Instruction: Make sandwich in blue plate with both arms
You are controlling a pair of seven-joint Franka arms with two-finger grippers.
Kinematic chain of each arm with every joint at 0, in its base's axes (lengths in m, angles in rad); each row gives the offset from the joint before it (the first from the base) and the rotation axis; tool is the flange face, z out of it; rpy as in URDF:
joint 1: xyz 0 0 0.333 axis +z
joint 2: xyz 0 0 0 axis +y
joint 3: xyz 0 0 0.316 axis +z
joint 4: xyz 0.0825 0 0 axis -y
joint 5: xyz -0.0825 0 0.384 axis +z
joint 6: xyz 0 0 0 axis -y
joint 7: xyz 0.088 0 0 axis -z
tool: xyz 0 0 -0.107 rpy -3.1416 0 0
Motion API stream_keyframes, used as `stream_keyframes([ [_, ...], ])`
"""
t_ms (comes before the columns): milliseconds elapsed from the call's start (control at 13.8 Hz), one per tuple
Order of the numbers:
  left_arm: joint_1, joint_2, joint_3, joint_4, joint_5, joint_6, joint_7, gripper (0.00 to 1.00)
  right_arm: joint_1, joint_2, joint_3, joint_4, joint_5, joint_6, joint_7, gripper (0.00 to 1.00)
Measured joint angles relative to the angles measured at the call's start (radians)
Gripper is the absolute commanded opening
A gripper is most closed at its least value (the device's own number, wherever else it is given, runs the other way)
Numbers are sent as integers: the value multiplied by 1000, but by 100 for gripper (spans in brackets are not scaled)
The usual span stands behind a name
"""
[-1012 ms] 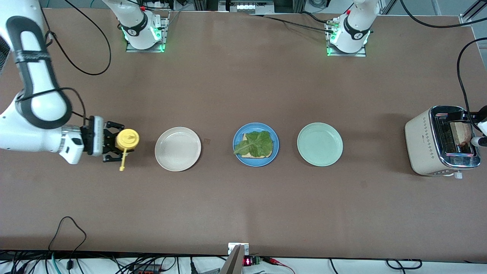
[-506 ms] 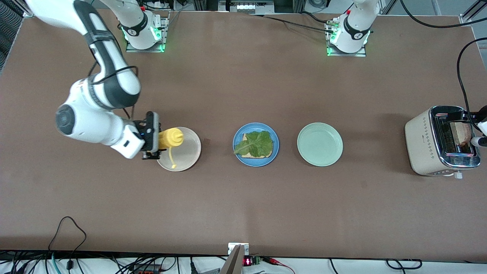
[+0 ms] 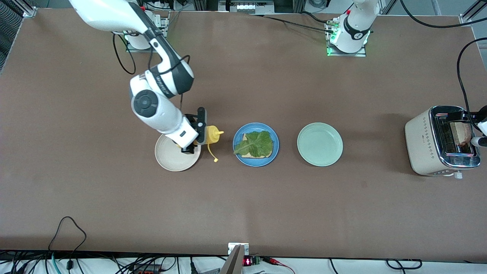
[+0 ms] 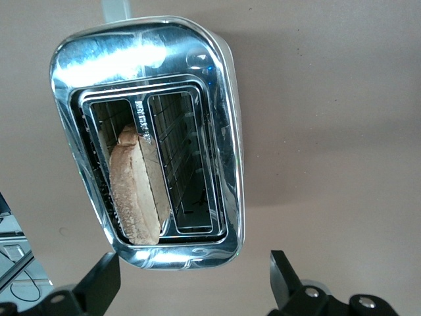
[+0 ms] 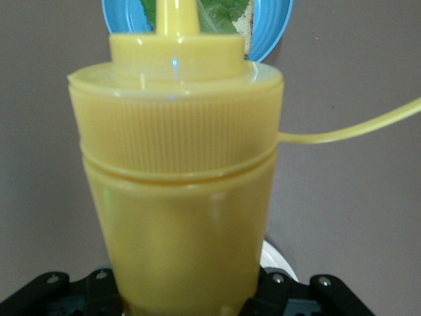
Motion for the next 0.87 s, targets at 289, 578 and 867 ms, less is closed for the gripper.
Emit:
stream_keyframes([
  [289,0,0,0,0,0,0,0,100,178,91,-137,71,-22,16,51,0],
  [578,0,0,0,0,0,0,0,100,241,143,-162,105,-99,27,140,0],
  [867,0,0,0,0,0,0,0,100,231,146,-179,114,-105,27,146,0],
])
